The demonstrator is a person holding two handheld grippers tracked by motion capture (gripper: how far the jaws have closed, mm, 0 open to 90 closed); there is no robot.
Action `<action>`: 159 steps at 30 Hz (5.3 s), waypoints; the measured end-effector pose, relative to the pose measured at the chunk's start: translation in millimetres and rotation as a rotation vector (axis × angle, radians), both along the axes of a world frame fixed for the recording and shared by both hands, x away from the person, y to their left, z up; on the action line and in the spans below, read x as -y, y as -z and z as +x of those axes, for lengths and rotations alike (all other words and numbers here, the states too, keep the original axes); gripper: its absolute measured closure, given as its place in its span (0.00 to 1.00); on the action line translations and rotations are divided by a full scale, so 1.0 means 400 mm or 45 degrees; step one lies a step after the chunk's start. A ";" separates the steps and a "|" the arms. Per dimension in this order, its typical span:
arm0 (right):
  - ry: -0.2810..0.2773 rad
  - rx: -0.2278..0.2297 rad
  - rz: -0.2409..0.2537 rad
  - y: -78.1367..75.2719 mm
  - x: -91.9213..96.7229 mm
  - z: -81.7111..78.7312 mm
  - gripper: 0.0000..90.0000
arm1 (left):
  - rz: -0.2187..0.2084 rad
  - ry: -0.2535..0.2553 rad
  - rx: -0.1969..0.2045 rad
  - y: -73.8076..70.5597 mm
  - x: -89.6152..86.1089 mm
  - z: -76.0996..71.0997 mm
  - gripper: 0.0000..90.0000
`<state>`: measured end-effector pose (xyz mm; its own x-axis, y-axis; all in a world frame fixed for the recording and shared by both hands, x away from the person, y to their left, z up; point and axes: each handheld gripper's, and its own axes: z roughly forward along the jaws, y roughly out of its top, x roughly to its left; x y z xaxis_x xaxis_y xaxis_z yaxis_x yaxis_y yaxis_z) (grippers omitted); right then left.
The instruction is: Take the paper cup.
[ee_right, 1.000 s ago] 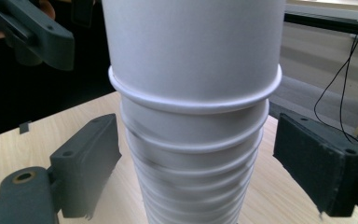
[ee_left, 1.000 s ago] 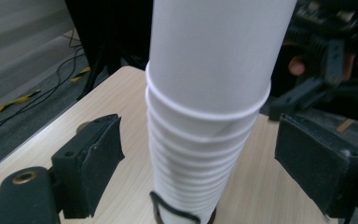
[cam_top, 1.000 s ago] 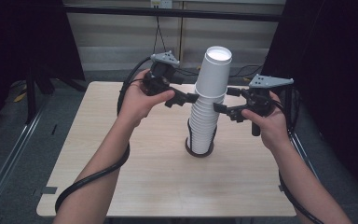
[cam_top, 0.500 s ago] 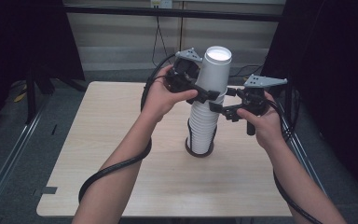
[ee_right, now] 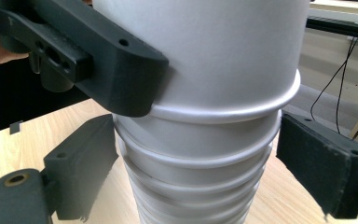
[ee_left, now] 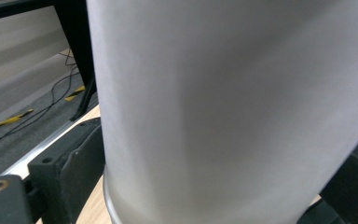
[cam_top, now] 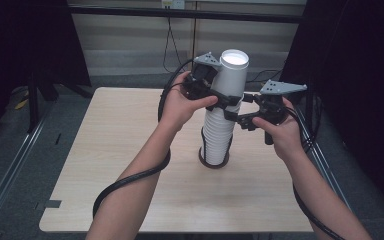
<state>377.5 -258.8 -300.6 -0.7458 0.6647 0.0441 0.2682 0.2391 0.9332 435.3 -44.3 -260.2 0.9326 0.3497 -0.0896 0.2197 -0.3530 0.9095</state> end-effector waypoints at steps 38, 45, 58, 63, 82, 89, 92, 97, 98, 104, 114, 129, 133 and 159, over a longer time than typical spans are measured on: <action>0.002 0.008 -0.023 0.006 -0.002 -0.002 0.13 | -0.134 -0.050 0.018 -0.088 -0.019 -0.008 0.09; -0.005 -0.003 -0.029 0.006 -0.001 -0.001 0.13 | -0.138 -0.056 0.036 -0.110 -0.025 -0.008 0.09; -0.006 -0.005 -0.034 0.013 0.002 -0.002 0.15 | -0.170 -0.055 0.046 -0.132 -0.040 -0.011 0.10; -0.012 -0.004 -0.060 0.014 0.002 -0.003 0.15 | -0.193 -0.050 0.043 -0.143 -0.047 -0.013 0.10; -0.019 -0.004 -0.030 0.024 0.009 -0.003 0.15 | -0.214 -0.042 0.075 -0.162 -0.077 -0.022 0.11; -0.007 -0.007 -0.036 0.027 0.019 -0.006 0.15 | -0.222 -0.048 0.076 -0.163 -0.105 -0.026 0.11; -0.006 -0.014 -0.036 0.031 0.024 -0.007 0.15 | -0.223 -0.055 0.070 -0.158 -0.121 -0.030 0.11; -0.002 -0.028 -0.045 0.043 0.030 -0.012 0.15 | -0.220 -0.077 0.071 -0.152 -0.155 -0.035 0.11; -0.002 -0.028 -0.045 0.043 0.030 -0.012 0.15 | -0.220 -0.077 0.071 -0.152 -0.155 -0.035 0.11; -0.004 -0.029 -0.053 0.051 0.038 -0.017 0.15 | -0.193 -0.100 0.080 -0.150 -0.202 -0.044 0.11; -0.025 -0.029 -0.053 0.061 0.042 -0.030 0.15 | -0.157 -0.133 0.050 -0.103 -0.266 -0.050 0.11; -0.060 -0.044 -0.066 0.088 0.055 -0.056 0.15 | -0.059 -0.157 0.023 -0.015 -0.333 -0.075 0.12; -0.070 -0.042 -0.062 0.093 0.054 -0.060 0.15 | -0.054 -0.155 0.011 0.007 -0.342 -0.080 0.12; -0.133 -0.081 -0.087 0.147 0.053 -0.098 0.16 | 0.248 -0.109 -0.046 0.148 -0.374 -0.124 0.14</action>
